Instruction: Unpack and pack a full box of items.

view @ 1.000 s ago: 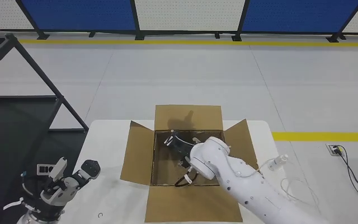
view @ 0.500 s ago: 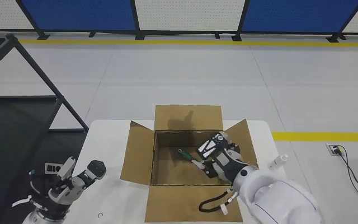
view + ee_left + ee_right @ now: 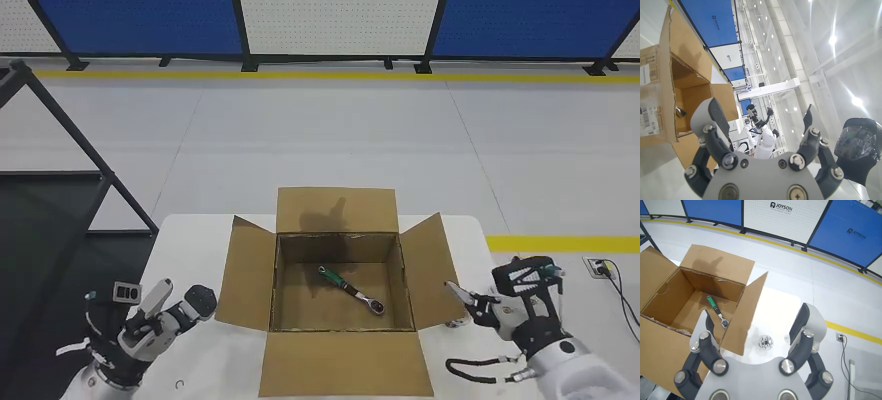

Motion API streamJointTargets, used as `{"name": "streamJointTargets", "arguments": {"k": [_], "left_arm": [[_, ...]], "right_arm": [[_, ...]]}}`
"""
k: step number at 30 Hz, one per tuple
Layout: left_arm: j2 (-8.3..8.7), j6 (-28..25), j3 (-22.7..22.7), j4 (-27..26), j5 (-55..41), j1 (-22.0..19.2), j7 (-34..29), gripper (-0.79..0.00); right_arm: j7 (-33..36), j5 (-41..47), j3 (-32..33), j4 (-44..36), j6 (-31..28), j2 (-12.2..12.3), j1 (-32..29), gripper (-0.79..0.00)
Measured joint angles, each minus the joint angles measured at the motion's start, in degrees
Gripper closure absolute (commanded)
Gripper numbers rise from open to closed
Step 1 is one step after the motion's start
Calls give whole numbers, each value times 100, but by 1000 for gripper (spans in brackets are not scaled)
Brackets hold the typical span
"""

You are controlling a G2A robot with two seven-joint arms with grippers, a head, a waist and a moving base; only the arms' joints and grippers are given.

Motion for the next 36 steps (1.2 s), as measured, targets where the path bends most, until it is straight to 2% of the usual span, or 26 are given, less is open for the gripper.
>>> {"name": "streamJointTargets", "arguments": {"k": [4, 7, 13, 20, 28, 36], "left_arm": [[0, 4, 89, -48, 47, -21, 53, -785], [-2, -23, 111, -86, 30, -13, 105, -785], [-3, -69, 67, -123, 0, 45, 223, -785], [0, -77, 36, -123, 1, 91, 298, -785], [6, -86, 56, -150, 31, 75, 306, -785], [13, -93, 5, -104, 6, 99, 331, -785]], "right_arm": [[-316, 516, 718, 0, -96, -12, -726, -785], [-265, 823, 1052, 0, -118, -19, -1048, -785], [157, 1227, 1205, 250, -206, -5, -1227, -785], [568, 1284, 650, 1284, -548, 50, -672, -785], [988, 1059, -231, 2607, -499, 71, 365, -785], [1026, 1013, -673, 3517, -412, 65, 987, -785]]}}
